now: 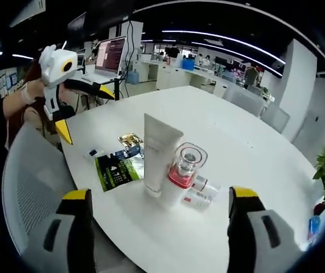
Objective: Arrange the skincare products in the storage area until every visible bottle or jar stands upright without overlapping.
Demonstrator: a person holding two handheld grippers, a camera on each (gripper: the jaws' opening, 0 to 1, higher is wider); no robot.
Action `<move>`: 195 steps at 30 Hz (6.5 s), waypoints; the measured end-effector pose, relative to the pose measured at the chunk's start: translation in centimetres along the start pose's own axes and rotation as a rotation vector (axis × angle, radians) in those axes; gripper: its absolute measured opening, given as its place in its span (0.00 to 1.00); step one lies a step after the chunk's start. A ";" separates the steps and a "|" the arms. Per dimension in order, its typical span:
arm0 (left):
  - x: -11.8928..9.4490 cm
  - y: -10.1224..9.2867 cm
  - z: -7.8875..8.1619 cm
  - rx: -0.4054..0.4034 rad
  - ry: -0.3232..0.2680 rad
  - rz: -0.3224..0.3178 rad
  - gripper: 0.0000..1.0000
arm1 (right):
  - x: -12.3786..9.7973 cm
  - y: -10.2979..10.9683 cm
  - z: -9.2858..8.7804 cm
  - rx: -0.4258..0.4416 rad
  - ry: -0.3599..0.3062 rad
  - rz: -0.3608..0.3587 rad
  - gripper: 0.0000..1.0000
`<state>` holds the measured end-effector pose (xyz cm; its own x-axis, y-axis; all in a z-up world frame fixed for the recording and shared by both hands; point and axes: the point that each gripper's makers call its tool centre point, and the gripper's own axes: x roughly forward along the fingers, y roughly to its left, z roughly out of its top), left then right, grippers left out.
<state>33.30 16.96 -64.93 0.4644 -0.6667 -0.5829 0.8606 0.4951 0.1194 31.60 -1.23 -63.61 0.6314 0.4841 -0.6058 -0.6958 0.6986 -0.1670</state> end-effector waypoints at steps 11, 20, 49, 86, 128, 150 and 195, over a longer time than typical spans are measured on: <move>0.5 0.1 1.1 -0.004 0.017 0.073 0.97 | -0.1 -2.4 -0.9 -0.042 -0.015 0.037 0.97; 0.5 -0.1 1.3 -0.045 0.033 0.166 0.97 | 0.4 -4.7 -2.7 -0.097 -0.003 0.105 0.93; 0.0 0.3 0.9 -0.108 0.028 0.242 0.97 | 3.6 -6.7 -4.8 -0.191 0.089 0.223 0.64; 0.9 -1.7 0.0 -0.130 0.035 0.192 0.97 | 10.5 -6.6 -8.0 -0.445 0.337 0.452 0.38; 1.4 -1.1 -0.3 -0.170 0.023 0.173 0.97 | 13.3 -6.2 -9.8 -0.359 0.407 0.505 0.19; 1.8 -2.3 1.0 -0.148 -0.003 0.163 0.97 | 9.3 -8.9 -10.3 -0.126 0.252 0.330 0.18; 1.9 -4.8 3.1 -0.188 -0.083 0.130 0.97 | -4.8 -6.7 -3.6 0.127 -0.174 0.128 0.18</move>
<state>30.72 11.63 -64.10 0.5908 -0.6306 -0.5033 0.7422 0.6694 0.0326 31.98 -10.11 -62.44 0.5981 0.6483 -0.4711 -0.7321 0.6811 0.0079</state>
